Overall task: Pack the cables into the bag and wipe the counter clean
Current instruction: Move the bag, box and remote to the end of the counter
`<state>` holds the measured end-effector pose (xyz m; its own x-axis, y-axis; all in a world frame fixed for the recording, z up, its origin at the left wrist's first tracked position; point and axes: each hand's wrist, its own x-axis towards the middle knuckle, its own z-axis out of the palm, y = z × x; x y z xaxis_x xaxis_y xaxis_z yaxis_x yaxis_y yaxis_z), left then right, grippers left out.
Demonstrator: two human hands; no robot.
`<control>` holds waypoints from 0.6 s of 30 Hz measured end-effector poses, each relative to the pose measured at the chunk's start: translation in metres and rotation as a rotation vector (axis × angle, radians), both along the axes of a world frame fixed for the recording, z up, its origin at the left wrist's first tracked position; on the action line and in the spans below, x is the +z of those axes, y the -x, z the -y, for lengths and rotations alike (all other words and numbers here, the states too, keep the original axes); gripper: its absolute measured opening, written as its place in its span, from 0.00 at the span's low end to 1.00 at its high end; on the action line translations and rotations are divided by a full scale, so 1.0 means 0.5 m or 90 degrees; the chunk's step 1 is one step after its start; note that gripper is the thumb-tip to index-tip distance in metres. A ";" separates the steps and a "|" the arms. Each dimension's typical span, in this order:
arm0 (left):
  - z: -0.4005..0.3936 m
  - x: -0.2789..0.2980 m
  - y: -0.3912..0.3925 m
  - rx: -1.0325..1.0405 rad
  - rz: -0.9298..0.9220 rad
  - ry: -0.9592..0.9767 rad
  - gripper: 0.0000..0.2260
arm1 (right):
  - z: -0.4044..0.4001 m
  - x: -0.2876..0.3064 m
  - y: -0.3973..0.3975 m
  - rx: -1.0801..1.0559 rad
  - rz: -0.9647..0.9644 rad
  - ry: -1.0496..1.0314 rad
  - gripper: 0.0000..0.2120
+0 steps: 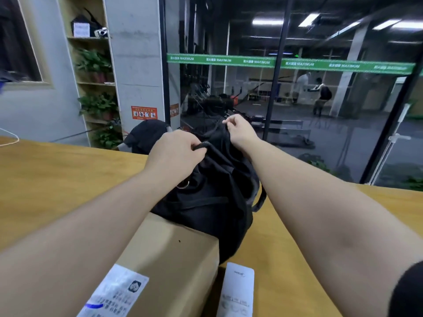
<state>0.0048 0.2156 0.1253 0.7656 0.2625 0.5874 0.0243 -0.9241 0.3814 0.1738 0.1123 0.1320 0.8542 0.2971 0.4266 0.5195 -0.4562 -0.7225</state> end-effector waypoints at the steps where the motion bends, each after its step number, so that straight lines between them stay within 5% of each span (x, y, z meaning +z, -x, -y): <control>1: -0.002 -0.005 -0.001 -0.007 -0.018 -0.004 0.11 | -0.002 -0.007 0.002 -0.002 -0.006 0.031 0.09; 7: -0.020 -0.040 0.005 -0.136 -0.069 0.104 0.24 | 0.038 -0.053 0.045 0.004 -0.054 0.037 0.22; 10: -0.035 -0.064 0.009 -0.243 -0.077 0.153 0.21 | 0.078 -0.096 0.076 -0.012 -0.093 0.017 0.29; 12: -0.050 -0.089 0.008 -0.195 -0.085 0.157 0.16 | 0.096 -0.134 0.092 -0.030 -0.139 -0.023 0.34; 16: -0.071 -0.113 0.026 -0.201 -0.232 0.224 0.25 | 0.109 -0.187 0.130 -0.063 -0.349 -0.092 0.54; 18: -0.075 -0.112 0.038 -0.202 -0.288 0.236 0.29 | 0.110 -0.202 0.142 -0.053 -0.438 -0.113 0.56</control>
